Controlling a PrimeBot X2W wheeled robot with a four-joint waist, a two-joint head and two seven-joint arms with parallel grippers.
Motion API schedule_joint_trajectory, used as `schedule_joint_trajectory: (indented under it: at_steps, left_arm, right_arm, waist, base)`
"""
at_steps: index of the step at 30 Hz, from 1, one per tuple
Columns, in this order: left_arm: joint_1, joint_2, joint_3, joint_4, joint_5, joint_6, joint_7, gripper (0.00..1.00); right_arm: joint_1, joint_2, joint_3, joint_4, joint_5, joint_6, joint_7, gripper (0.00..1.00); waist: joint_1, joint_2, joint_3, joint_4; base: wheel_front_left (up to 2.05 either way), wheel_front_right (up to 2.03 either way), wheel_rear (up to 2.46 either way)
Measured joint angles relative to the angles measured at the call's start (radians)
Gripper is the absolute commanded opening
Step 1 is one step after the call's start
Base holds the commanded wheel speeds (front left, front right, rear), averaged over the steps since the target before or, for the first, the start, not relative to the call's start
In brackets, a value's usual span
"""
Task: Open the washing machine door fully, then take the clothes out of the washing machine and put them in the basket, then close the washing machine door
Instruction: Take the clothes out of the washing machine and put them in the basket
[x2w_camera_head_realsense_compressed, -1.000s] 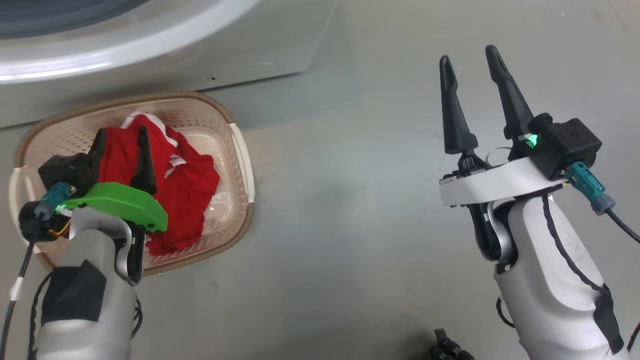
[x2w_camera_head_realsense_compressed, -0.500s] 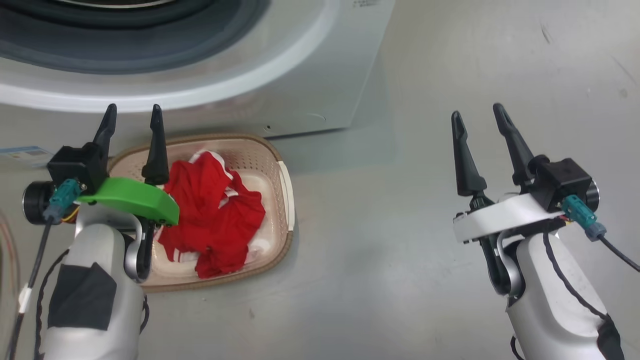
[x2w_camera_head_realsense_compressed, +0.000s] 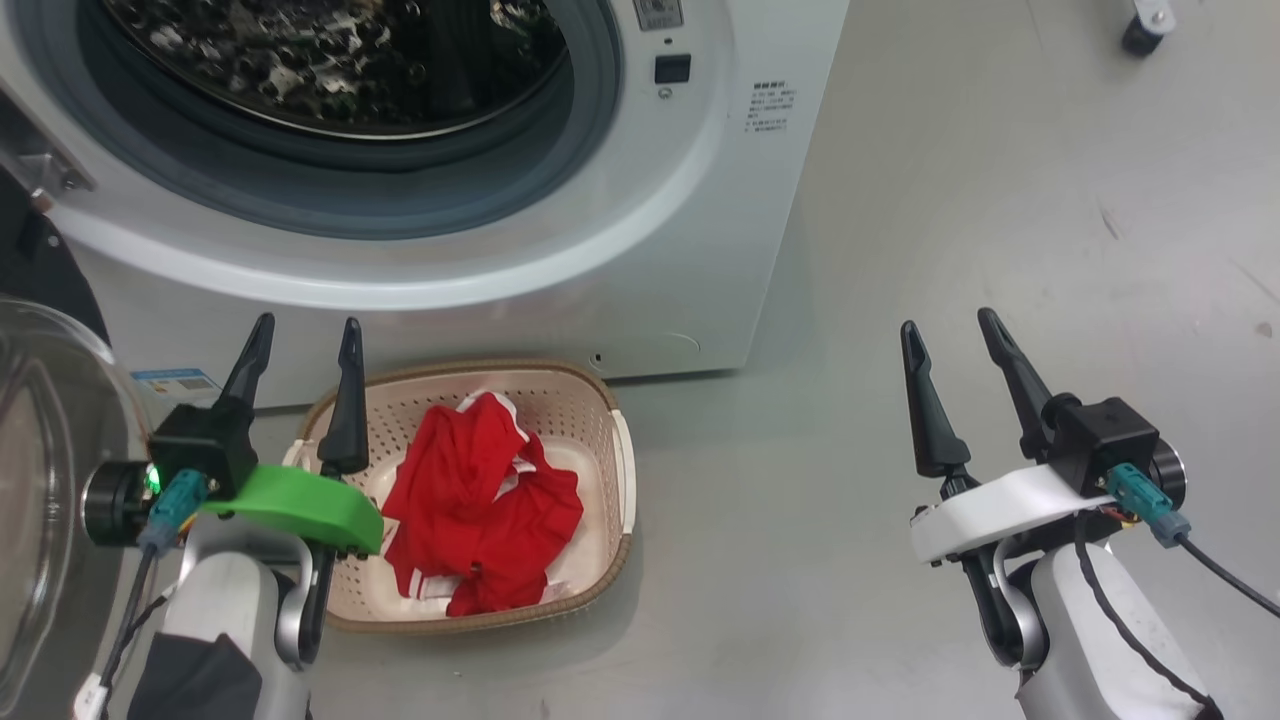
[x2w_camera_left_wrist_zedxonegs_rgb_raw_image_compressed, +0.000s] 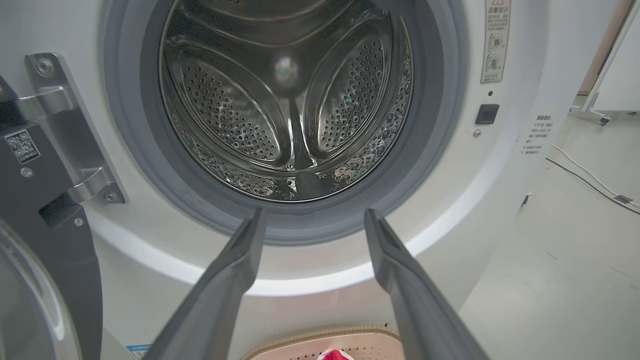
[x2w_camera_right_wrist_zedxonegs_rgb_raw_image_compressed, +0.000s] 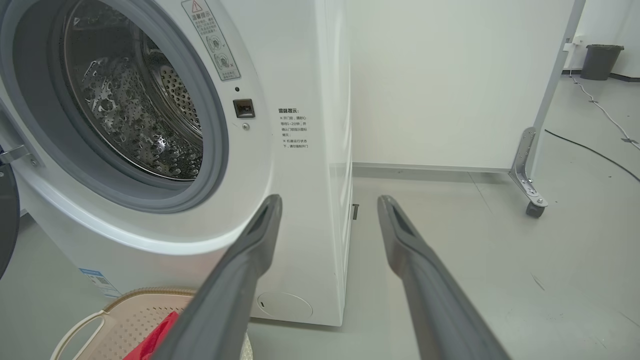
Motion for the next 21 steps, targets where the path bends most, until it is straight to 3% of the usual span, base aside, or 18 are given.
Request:
schedule_joint_trajectory:
  at_steps: [21]
  left_arm:
    - [0.21, 0.002, -0.01, -0.166, 0.013, 0.04, 0.014, 1.0]
  right_arm:
    - [0.074, 0.005, -0.013, 0.004, -0.002, 0.001, 0.0, 1.0]
  waist:
    - [0.0, 0.0, -0.117, 0.011]
  base:
    - [0.0, 0.0, 0.0]
